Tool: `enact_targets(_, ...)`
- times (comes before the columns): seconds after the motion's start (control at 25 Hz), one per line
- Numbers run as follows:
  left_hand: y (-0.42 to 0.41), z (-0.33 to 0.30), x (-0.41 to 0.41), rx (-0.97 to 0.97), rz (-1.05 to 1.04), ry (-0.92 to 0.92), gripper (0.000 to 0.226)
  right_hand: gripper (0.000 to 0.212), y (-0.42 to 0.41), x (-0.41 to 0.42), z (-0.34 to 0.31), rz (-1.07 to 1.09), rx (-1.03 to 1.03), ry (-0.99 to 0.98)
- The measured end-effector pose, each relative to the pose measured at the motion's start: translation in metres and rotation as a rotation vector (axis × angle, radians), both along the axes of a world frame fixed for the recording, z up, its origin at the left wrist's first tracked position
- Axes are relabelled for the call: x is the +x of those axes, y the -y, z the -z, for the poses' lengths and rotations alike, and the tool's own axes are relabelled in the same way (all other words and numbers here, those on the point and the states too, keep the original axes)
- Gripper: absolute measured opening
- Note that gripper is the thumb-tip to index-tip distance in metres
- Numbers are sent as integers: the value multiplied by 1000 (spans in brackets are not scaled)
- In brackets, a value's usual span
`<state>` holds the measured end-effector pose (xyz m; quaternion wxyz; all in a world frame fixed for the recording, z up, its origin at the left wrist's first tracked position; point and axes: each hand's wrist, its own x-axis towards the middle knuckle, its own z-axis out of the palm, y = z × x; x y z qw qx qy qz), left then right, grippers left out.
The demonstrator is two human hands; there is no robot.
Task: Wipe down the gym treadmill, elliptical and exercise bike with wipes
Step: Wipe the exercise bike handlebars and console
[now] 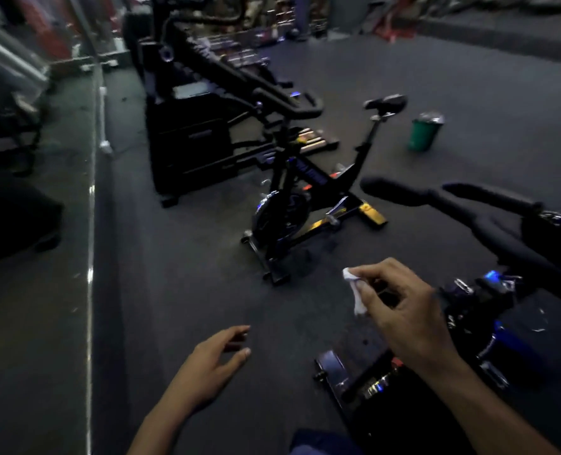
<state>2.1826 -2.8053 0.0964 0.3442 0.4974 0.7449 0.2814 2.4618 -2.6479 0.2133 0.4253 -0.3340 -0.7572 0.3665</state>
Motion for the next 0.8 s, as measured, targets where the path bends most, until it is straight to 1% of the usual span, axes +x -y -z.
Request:
enact_targets(0.16,-102,-8,-20,10,259,-23,36,24,-45,1,8,333,43,-140)
enact_targets(0.24,-154,-14,-26,44,354,-33,38,24,-72,-2,18,451,39,-208)
enact_targets(0.36,-232,-23,-35,20,527,-80,37,23,-108,-4,26,579,53,-213)
enact_targets(0.44,-289,-37,-34,31,641,-97,35,21,-124,-7,27,638,81,-184)
enact_targets(0.52,-353,-45,-27,84,719,-74,31,21,-141,-8,25,702,132,-112)
enact_targets(0.64,-433,-59,3,188,827,-67,25,20,-158,-11,22,756,113,-10)
enact_targets(0.68,-458,-63,18,226,881,-78,26,20,-162,-12,20,780,116,22)
enact_targets(0.76,-506,-71,53,320,999,-86,40,22,-171,-10,15,830,116,107)
enact_targets(0.8,-526,-74,73,370,1063,-90,42,23,-176,-8,12,853,108,163)
